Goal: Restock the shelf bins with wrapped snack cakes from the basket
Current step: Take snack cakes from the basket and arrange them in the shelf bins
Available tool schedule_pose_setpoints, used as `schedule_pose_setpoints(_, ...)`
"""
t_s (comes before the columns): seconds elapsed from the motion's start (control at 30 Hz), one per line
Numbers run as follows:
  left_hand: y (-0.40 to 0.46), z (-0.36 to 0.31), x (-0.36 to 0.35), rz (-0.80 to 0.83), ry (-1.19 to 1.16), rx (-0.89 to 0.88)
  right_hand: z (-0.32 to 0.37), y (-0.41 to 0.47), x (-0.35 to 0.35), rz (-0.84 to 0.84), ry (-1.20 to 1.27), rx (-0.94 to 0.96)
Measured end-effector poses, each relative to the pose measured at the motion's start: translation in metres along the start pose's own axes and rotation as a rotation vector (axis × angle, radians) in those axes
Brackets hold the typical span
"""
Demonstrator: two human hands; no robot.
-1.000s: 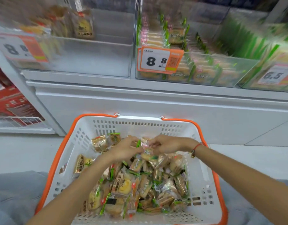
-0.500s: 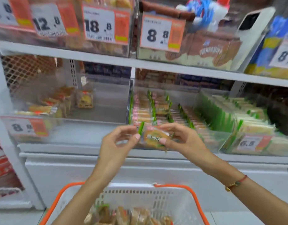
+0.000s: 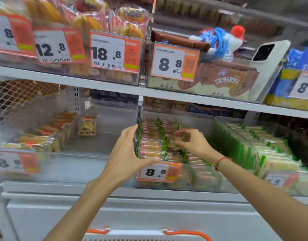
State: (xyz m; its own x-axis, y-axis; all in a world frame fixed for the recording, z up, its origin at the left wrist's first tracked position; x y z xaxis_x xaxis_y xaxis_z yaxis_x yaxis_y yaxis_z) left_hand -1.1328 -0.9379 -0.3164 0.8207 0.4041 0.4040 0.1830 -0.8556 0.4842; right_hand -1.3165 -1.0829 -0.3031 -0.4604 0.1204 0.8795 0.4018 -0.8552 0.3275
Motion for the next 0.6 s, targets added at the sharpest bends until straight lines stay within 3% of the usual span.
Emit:
schedule_pose_setpoints(0.37, 0.0, 0.007, 0.004, -0.006, 0.044, 0.064, -0.003, 0.018, -0.006, 0.031, -0.272, 0.07)
schedule_pose_setpoints(0.6, 0.001, 0.008, 0.003, -0.019, 0.043, 0.051, 0.01, 0.02, -0.009, -0.074, -0.44, 0.194)
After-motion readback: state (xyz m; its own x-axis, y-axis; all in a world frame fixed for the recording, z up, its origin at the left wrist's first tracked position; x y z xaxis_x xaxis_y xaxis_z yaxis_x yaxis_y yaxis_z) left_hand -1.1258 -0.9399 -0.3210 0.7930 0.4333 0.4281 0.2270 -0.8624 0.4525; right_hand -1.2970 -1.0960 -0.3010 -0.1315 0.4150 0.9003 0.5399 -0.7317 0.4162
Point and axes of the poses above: each hand's wrist, its own y-axis towards the middle knuckle, its own x-axis out of the back of the hand, z = x × y, the point moved 6 cm from there along y, towards the middle knuckle, and after that the axes turned 10 degrees about -y, right-handed, at the moved point
